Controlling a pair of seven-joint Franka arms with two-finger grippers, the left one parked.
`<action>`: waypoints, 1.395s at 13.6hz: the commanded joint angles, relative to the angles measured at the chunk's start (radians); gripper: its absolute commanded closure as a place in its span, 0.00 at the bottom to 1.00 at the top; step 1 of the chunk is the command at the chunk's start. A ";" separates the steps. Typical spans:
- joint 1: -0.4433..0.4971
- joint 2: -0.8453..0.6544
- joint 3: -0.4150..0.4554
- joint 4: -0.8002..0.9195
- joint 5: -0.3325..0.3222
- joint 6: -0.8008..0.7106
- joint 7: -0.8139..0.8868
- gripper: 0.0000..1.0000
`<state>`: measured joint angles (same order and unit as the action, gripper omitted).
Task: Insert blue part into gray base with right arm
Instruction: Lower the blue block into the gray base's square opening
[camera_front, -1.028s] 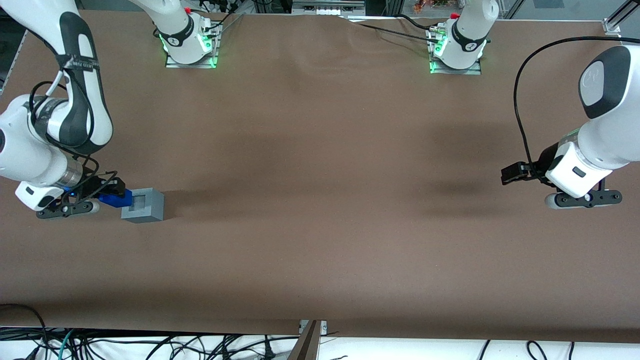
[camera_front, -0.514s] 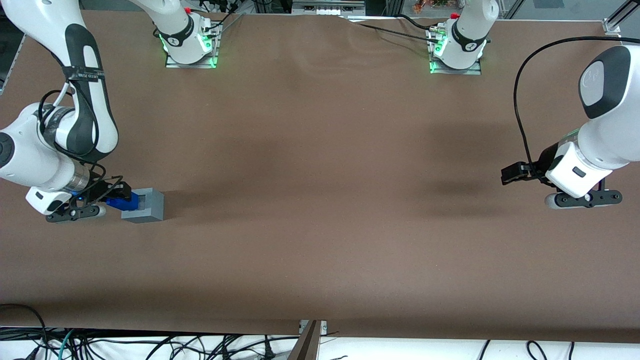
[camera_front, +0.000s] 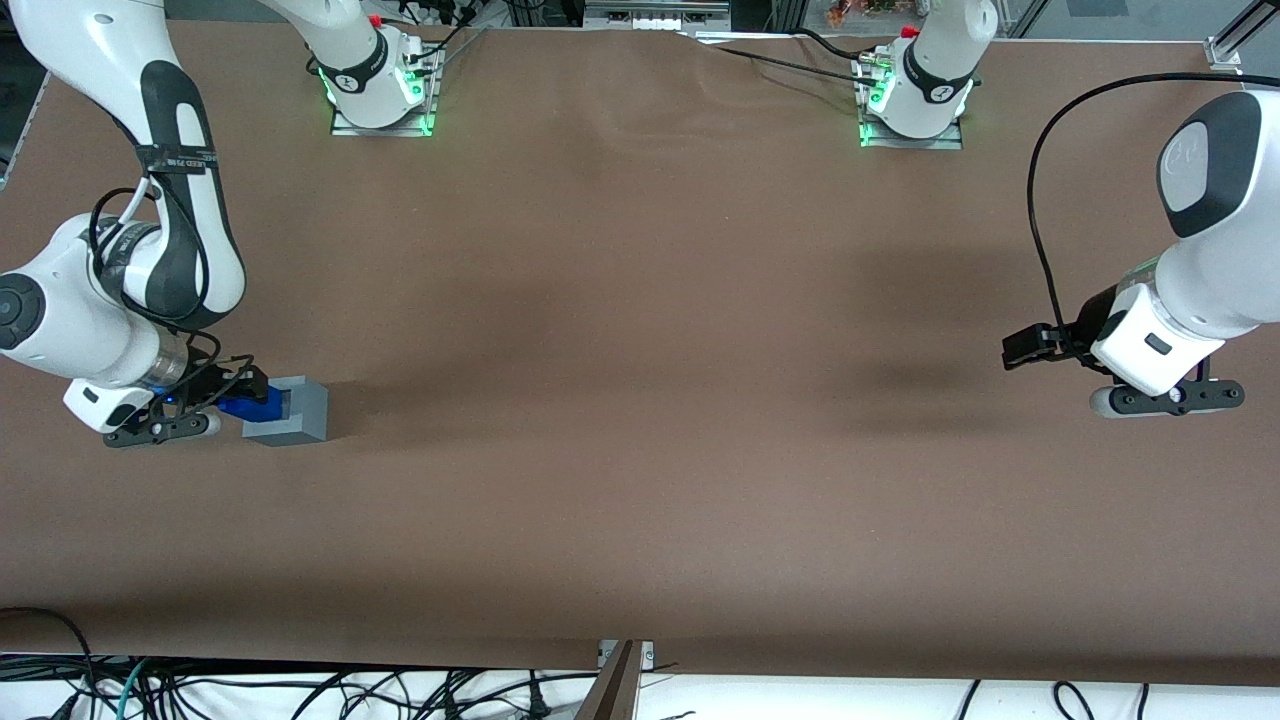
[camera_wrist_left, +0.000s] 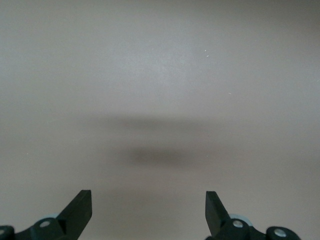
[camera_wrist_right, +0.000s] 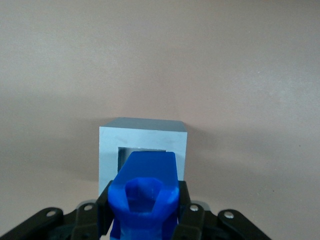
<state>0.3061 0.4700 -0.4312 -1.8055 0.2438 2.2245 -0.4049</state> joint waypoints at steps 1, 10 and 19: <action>-0.001 0.001 0.006 -0.014 0.032 0.024 -0.026 0.95; 0.008 0.006 0.019 -0.040 0.052 0.040 -0.022 0.95; 0.007 0.002 0.020 -0.081 0.052 0.053 -0.025 0.95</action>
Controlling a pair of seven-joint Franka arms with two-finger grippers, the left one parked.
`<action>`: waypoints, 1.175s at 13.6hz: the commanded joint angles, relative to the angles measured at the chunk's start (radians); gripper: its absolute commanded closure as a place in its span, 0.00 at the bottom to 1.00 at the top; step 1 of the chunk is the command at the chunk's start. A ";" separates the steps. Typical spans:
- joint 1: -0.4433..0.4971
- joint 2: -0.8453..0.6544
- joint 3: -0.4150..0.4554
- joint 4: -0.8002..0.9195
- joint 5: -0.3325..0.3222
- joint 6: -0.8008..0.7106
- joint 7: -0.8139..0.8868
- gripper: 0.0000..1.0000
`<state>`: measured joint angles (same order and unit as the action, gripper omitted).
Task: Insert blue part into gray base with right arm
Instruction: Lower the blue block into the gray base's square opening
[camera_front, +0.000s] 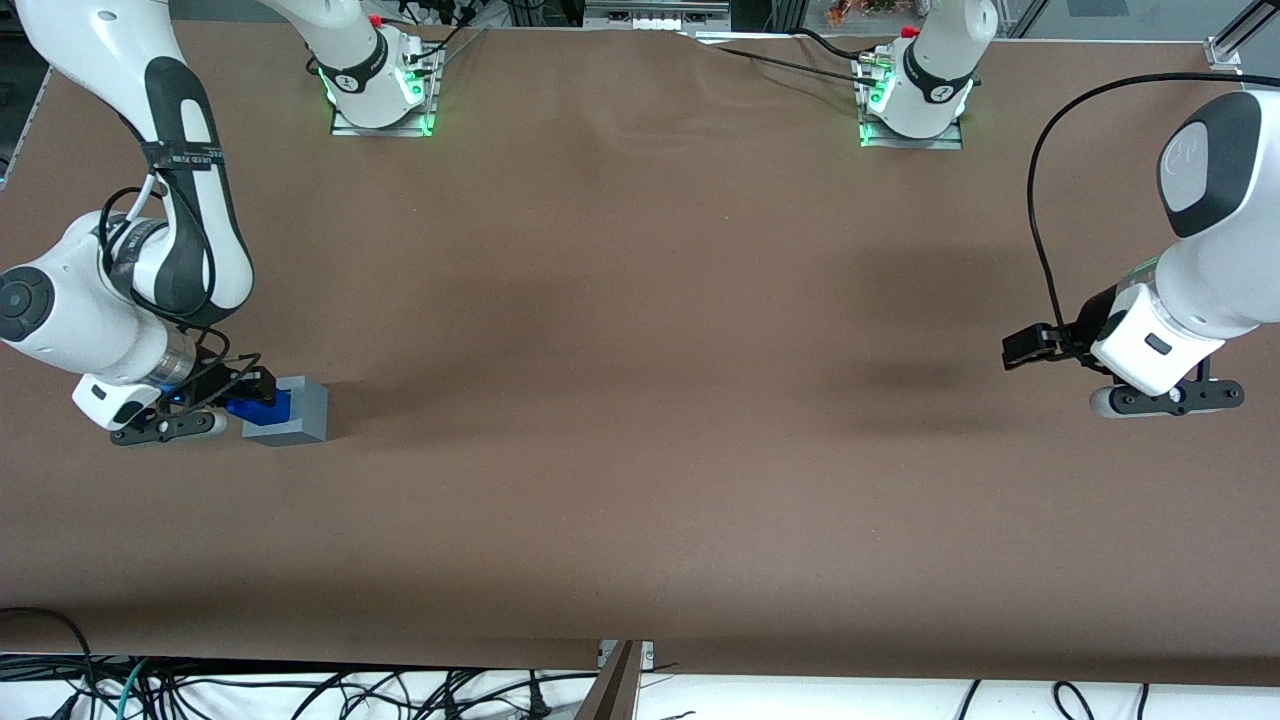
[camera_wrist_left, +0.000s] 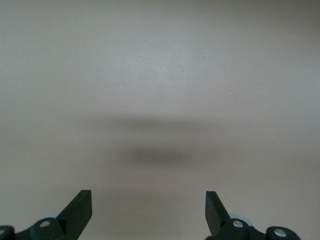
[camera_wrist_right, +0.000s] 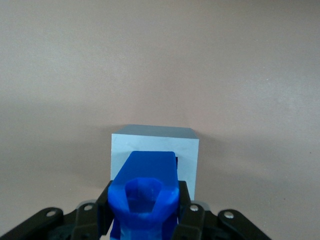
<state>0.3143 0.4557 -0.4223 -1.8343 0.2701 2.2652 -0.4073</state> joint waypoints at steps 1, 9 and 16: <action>-0.004 0.017 0.011 -0.052 0.026 0.010 -0.021 0.95; -0.024 0.023 0.011 -0.045 0.026 0.005 -0.021 0.96; -0.029 0.024 0.011 -0.028 0.026 -0.059 -0.021 0.96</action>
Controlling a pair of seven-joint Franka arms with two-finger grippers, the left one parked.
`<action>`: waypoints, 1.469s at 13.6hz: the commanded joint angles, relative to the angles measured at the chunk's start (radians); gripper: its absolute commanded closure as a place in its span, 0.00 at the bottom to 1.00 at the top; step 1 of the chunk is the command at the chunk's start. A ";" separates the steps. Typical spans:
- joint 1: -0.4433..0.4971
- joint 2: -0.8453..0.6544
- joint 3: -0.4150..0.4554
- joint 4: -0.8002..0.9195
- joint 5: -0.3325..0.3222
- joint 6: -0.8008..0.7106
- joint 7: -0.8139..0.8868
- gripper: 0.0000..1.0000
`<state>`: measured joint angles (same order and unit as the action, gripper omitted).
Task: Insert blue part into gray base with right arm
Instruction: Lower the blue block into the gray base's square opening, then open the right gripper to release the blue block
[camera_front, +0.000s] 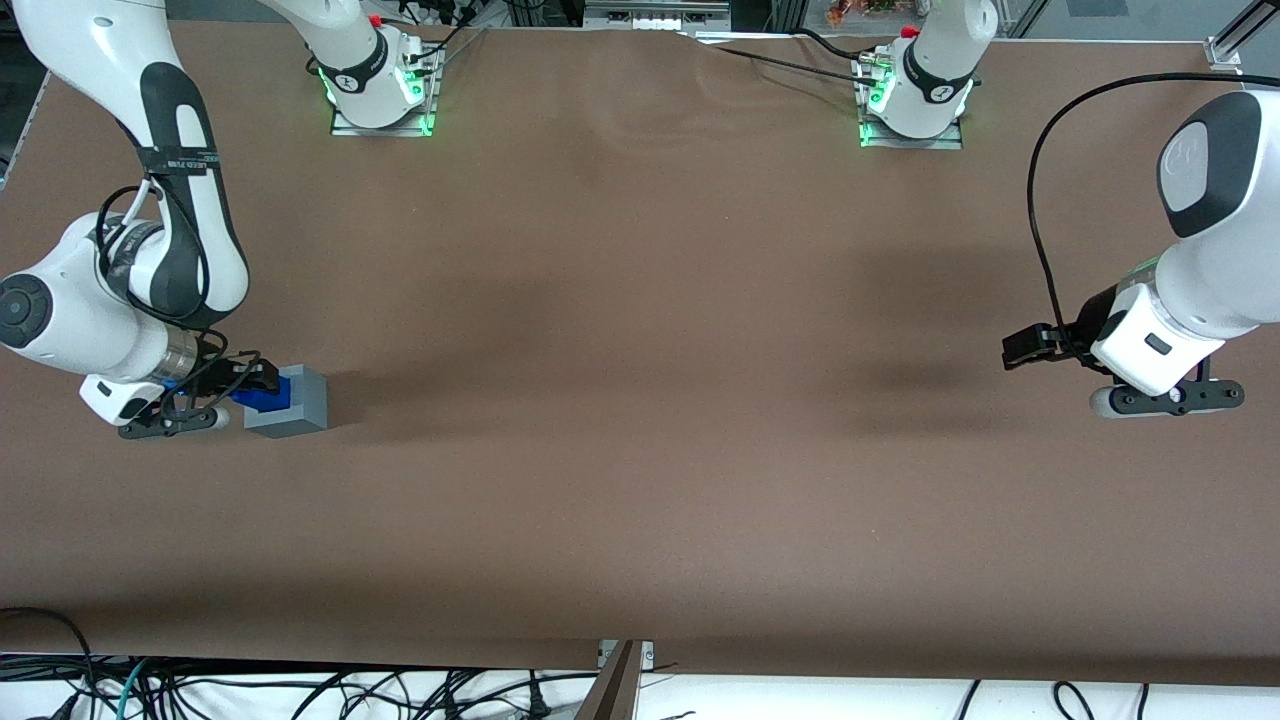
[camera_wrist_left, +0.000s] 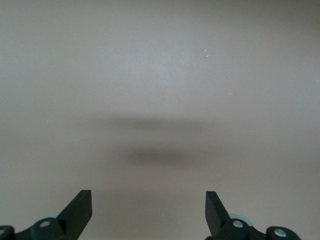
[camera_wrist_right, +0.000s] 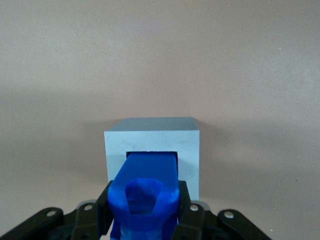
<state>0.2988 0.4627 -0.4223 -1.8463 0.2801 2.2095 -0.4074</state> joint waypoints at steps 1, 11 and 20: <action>-0.013 0.017 0.011 -0.016 0.016 -0.002 -0.022 0.96; -0.001 0.013 0.013 0.053 0.039 0.003 -0.011 0.01; 0.166 -0.261 0.014 0.065 -0.109 -0.198 0.304 0.01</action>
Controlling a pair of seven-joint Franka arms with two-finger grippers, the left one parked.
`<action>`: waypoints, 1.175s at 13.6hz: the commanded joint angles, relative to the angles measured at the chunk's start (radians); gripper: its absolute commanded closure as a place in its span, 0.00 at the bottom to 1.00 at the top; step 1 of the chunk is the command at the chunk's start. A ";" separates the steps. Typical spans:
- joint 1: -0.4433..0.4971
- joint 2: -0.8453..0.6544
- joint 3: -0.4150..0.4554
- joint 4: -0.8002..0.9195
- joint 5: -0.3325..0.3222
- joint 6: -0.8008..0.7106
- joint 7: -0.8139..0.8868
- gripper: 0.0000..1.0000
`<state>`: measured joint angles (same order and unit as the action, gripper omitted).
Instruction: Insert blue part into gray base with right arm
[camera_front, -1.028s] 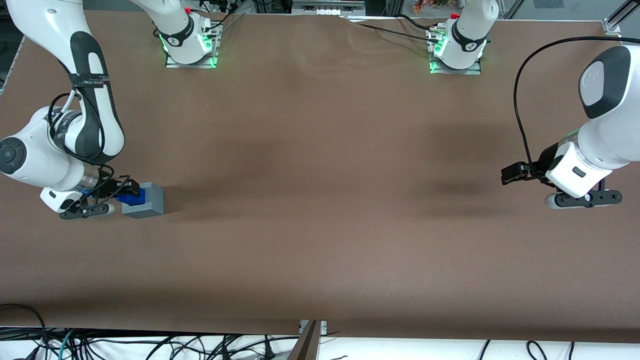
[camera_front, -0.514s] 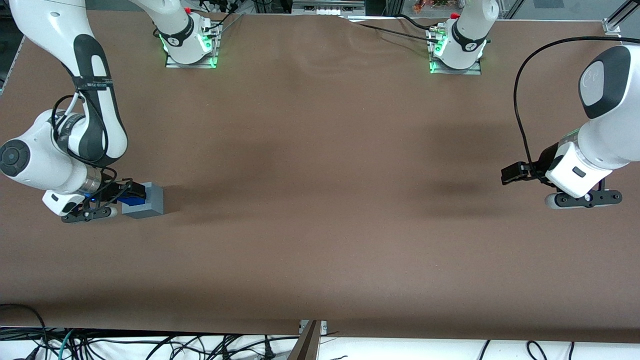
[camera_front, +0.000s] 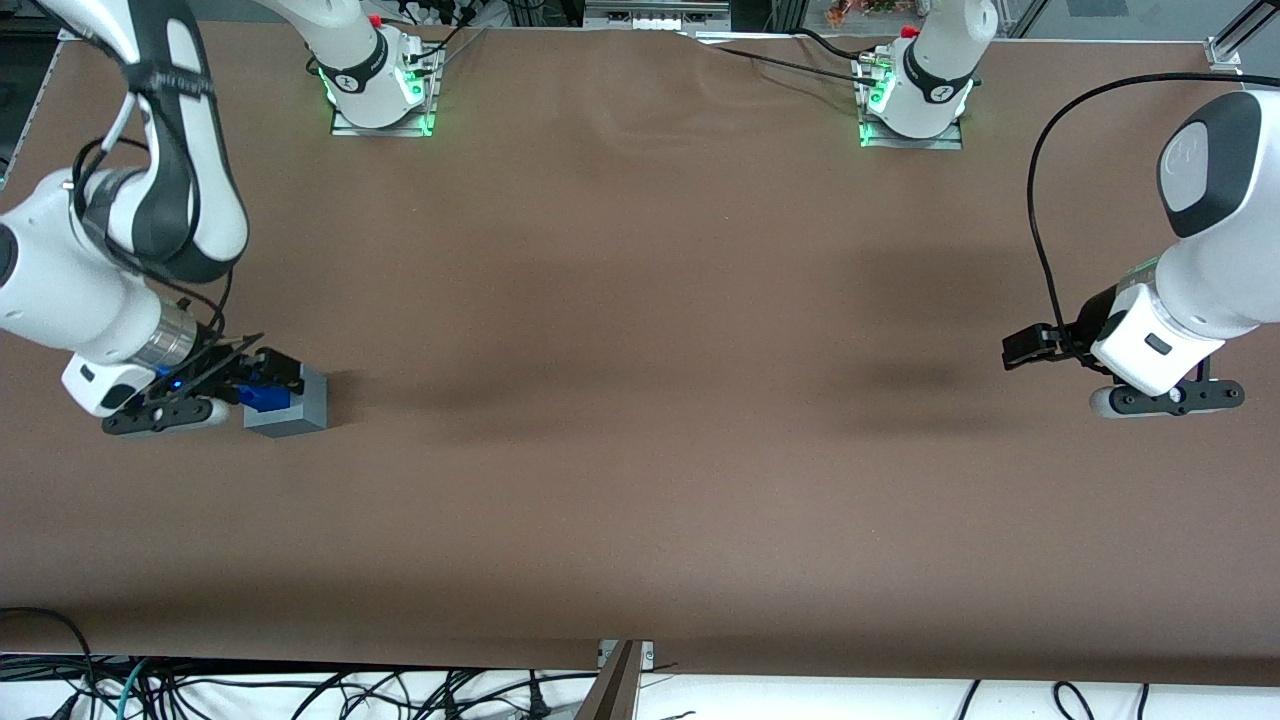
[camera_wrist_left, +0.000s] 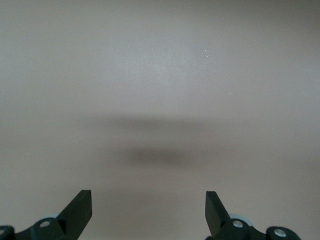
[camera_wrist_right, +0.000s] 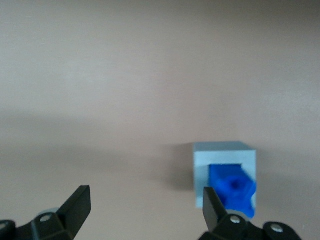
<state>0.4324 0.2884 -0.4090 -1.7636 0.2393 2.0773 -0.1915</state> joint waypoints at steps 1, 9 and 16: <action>0.043 -0.119 0.002 -0.017 -0.093 -0.104 0.113 0.01; -0.053 -0.178 0.122 0.098 -0.196 -0.344 0.127 0.01; -0.311 -0.186 0.403 0.127 -0.279 -0.407 0.126 0.01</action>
<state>0.1649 0.1083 -0.0636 -1.6757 -0.0092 1.7039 -0.0748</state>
